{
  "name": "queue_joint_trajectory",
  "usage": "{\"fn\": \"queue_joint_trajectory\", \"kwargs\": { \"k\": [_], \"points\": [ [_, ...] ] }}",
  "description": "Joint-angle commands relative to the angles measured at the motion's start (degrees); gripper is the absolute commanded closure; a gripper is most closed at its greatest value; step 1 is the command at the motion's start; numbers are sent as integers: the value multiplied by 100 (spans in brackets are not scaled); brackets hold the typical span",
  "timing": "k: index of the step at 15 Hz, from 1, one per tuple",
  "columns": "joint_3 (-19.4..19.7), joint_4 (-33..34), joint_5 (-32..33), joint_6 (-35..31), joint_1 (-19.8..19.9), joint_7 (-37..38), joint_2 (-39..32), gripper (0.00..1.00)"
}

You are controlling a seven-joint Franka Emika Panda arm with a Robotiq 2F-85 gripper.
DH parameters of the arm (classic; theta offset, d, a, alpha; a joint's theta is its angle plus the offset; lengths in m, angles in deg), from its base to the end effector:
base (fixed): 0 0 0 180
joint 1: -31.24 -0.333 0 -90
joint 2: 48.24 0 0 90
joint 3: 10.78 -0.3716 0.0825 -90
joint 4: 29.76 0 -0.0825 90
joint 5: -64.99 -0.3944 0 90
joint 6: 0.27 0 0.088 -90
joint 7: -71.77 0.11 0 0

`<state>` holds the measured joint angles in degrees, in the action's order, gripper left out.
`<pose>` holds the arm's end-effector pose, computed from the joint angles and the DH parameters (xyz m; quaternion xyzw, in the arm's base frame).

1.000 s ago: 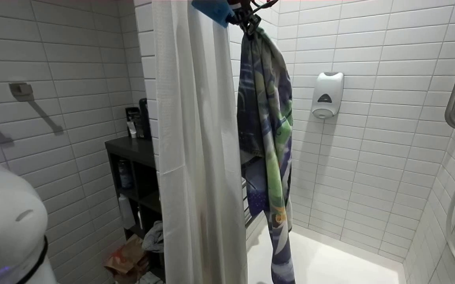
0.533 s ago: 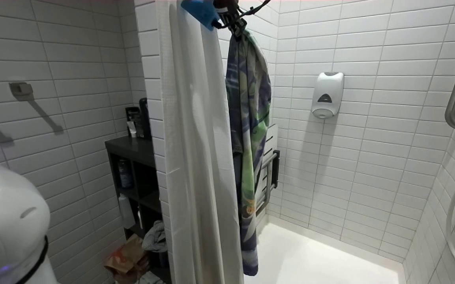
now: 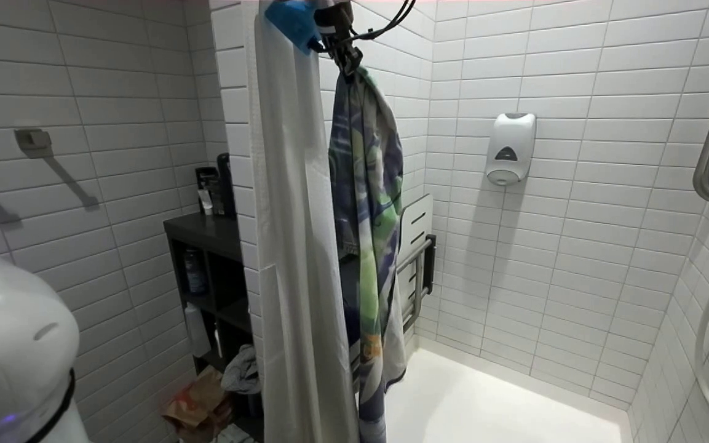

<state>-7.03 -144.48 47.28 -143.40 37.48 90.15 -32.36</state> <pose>0.5110 -0.0970 0.7160 -0.8663 0.3030 -0.3600 0.1674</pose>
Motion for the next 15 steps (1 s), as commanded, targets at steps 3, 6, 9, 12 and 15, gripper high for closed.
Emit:
{"fn": "queue_joint_trajectory", "kwargs": {
  "k": [3, 6, 9, 12, 15],
  "points": [
    [0, -8, 61, 342, -38, 39, 13, 84],
    [-10, -6, 63, 361, -40, 41, 47, 68],
    [-11, -6, 63, 383, -39, 41, 73, 68],
    [-11, -6, 63, 388, -39, 41, 76, 68],
    [-11, -6, 63, 389, -39, 41, 76, 68]
  ]
}}
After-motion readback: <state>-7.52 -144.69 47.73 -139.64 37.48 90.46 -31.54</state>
